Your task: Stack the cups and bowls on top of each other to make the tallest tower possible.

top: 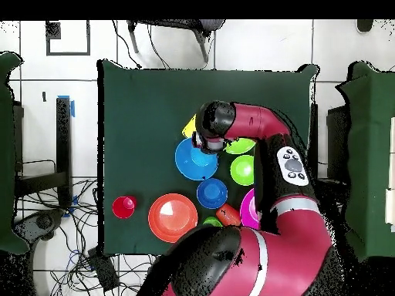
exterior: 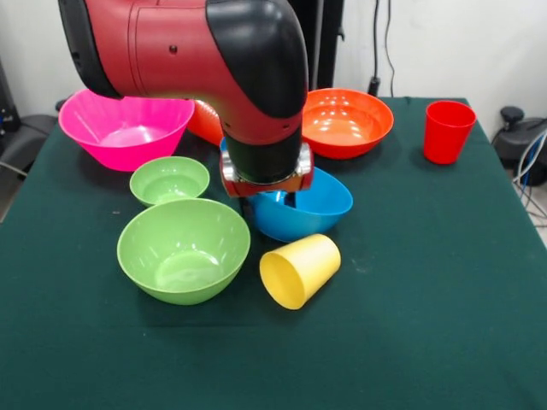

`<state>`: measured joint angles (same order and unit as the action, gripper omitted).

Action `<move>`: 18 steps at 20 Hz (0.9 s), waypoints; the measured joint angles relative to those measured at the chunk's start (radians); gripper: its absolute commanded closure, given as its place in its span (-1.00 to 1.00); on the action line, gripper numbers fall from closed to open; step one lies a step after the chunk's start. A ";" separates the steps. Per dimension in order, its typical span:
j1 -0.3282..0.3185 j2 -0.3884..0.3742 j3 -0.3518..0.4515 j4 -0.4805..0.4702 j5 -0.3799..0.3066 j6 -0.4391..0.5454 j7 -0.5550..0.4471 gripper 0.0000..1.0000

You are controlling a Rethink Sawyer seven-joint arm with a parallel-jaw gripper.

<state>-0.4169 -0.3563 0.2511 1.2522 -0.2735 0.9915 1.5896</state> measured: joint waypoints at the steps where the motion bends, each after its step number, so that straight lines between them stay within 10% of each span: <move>1: -0.002 0.002 0.011 -0.004 0.004 0.000 0.000 -1.00; 18: -0.038 -0.021 0.067 -0.004 0.064 0.035 0.000 -1.00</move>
<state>-0.4550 -0.3773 0.3177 1.2484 -0.2095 1.0270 1.5896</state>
